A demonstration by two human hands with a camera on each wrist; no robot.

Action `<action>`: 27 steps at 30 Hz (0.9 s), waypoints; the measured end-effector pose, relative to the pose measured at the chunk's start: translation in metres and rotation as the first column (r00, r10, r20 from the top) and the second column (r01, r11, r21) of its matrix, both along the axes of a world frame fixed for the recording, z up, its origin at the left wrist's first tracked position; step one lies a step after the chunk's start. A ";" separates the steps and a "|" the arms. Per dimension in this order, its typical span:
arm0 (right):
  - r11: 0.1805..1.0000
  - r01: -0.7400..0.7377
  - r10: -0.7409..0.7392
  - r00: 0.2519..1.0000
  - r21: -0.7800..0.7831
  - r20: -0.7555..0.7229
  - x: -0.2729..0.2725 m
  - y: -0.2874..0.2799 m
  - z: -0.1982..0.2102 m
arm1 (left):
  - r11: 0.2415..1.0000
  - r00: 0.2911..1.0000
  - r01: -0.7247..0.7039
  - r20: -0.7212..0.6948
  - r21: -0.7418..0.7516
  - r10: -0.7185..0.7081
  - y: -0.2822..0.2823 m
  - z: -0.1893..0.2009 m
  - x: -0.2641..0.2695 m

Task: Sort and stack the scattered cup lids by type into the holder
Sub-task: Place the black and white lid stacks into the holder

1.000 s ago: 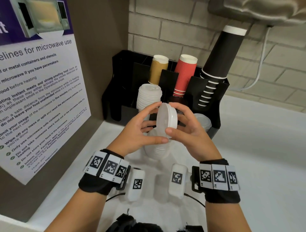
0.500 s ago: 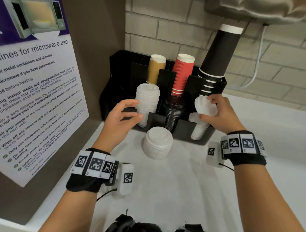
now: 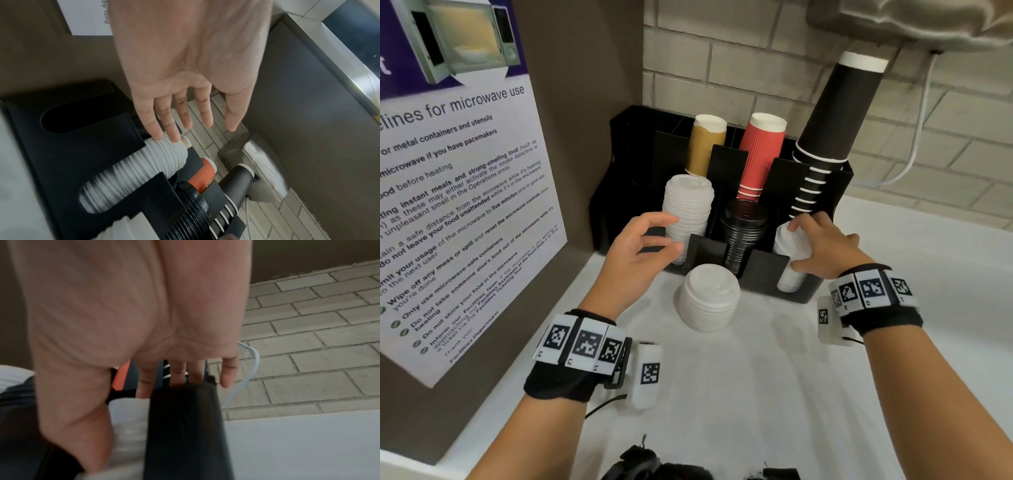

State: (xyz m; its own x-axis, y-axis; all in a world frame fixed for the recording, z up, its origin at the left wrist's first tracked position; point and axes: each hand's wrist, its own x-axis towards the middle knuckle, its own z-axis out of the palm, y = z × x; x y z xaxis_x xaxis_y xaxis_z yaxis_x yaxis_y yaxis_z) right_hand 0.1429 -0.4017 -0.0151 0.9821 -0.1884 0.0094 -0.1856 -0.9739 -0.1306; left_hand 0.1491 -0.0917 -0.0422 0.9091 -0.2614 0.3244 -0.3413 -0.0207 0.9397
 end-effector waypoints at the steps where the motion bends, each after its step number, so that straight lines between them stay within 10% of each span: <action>1: 1.000 0.001 -0.001 1.000 -0.011 -0.018 0.000 0.000 -0.002 | 1.000 1.000 0.001 0.000 0.001 -0.001 0.000 0.001 0.000; 14: 0.992 0.009 -0.013 0.999 -0.125 -0.029 -0.008 0.008 -0.011 | 1.000 1.000 -0.005 0.006 0.019 0.004 -0.002 0.004 0.006; 20: 0.906 -0.302 0.150 0.885 0.296 0.441 -0.023 0.046 0.008 | 1.000 1.000 -0.020 0.010 0.017 0.020 0.000 0.003 0.009; 23: 0.798 -0.428 0.349 0.902 0.425 0.253 -0.025 0.080 0.003 | 0.999 1.000 -0.026 0.012 0.020 0.025 -0.001 0.003 0.009; 27: 0.858 -0.392 0.416 0.909 0.331 -0.003 -0.018 0.107 -0.021 | 0.999 0.999 -0.032 0.015 0.019 0.031 0.000 0.003 0.008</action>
State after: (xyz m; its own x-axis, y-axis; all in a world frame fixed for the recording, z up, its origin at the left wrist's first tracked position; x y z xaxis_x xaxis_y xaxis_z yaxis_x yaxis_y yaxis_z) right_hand 0.1246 -0.2943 -0.0358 0.9681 0.2442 -0.0567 0.1945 -0.8741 -0.4451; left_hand 0.1574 -0.0922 -0.0394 0.9120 -0.2390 0.3333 -0.3543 -0.0498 0.9338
